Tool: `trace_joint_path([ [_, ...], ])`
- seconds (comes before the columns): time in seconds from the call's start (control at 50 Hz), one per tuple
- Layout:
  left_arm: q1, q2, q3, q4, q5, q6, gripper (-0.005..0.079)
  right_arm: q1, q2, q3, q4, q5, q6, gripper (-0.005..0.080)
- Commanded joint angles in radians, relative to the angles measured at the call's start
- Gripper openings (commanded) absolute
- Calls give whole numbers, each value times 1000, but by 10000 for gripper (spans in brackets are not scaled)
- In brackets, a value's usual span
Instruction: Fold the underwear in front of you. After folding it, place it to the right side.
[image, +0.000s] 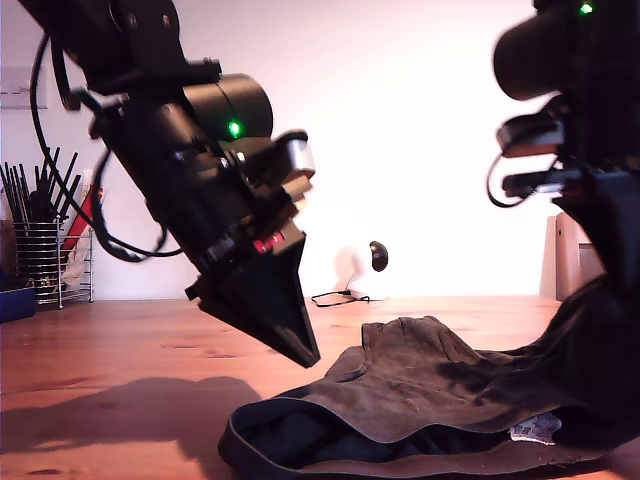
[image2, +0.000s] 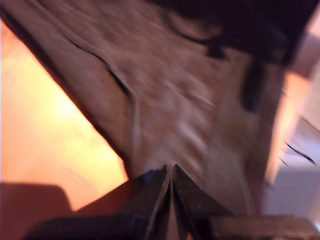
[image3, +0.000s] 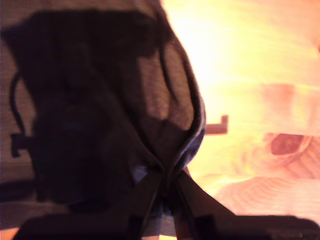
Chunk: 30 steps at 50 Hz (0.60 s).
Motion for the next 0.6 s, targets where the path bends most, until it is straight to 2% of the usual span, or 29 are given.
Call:
trace_joint_path([
  [0.0,-7,13,-2,-9,5,14,-21,9,10,11,-3,-2,2,-13],
  [0.3,24,16,-13,-125,13,43,-21,10,10,12,-8,-1,1,-13],
  [0.58,25,17,-92,-17,19,24,-21,10,10,12,-2,-2,1,-13],
])
